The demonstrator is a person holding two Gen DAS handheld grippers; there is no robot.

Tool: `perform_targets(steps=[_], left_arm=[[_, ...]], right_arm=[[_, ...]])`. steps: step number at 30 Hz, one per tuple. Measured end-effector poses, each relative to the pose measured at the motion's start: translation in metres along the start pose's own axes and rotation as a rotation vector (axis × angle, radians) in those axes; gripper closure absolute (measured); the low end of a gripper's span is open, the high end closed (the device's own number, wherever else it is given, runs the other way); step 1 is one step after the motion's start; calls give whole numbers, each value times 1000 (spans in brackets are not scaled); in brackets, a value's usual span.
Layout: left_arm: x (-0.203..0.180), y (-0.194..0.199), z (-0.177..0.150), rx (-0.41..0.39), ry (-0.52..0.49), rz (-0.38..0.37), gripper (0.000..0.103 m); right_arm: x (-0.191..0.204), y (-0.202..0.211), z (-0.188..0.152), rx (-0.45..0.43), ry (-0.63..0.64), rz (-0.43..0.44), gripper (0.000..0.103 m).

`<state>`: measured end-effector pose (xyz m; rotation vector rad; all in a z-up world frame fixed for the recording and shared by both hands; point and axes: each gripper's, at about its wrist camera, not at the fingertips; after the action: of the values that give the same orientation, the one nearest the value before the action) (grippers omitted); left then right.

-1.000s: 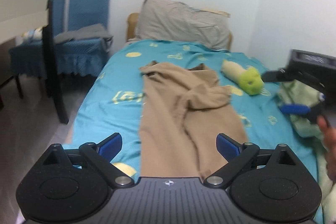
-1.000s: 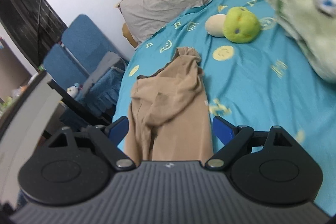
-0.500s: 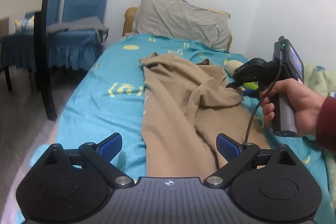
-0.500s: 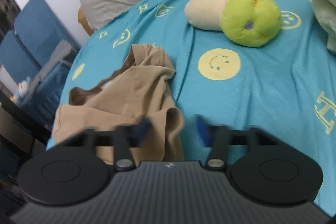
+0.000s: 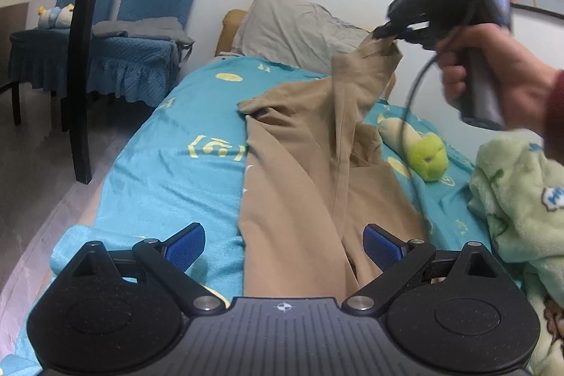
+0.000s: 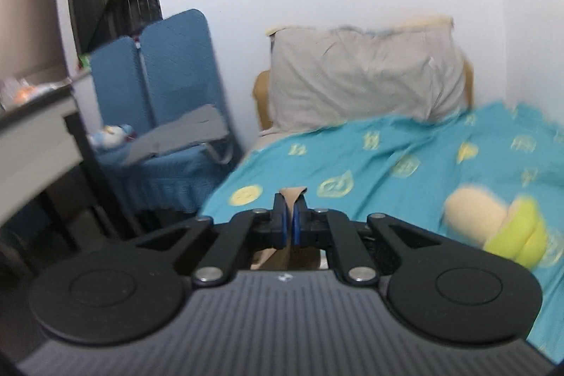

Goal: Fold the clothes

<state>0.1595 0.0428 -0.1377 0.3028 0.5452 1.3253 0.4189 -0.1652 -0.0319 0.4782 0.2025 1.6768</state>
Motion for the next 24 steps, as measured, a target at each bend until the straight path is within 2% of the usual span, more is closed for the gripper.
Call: perform_targets(steps=[2, 6, 8, 11, 12, 13, 14, 16, 18, 20, 24], left_arm=[[-5, 0, -2, 1, -30, 1, 5], [-9, -5, -5, 12, -64, -2, 5], [-8, -9, -7, 22, -65, -4, 5], [-4, -17, -8, 43, -47, 2, 5], [-2, -19, -8, 49, -38, 5, 5], [-1, -20, -8, 53, -29, 9, 5], [1, -20, -7, 53, -19, 12, 5], [5, -20, -5, 54, 0, 18, 5], [6, -18, -4, 52, 4, 28, 5], [4, -15, -3, 49, 0, 40, 5], [3, -8, -1, 39, -9, 59, 5]], right_arm=[[-18, -15, -10, 37, -15, -62, 96], [-64, -41, -49, 127, -133, -132, 96], [-82, -46, -66, 153, -193, -139, 94], [-88, -39, -79, 165, -226, -138, 90], [-90, -37, -83, 170, -235, -137, 86], [-92, -34, -87, 174, -245, -136, 69], [-90, -28, -89, 164, -249, -128, 45], [-84, -11, -93, 126, -256, -98, 21], [-79, 6, -99, 105, -286, -44, 22], [-67, 15, -105, 137, -319, 7, 22], [-27, 22, -121, 194, -226, 56, 22]])
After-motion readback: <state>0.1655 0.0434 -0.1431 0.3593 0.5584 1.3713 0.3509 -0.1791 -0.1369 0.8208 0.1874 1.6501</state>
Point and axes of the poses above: each gripper's, at about its wrist camera, not at the fingertips, and y roughly against the way its jaws point, x to its left, z to its top, and after that the axes turned 4 degrees about -y, right-handed
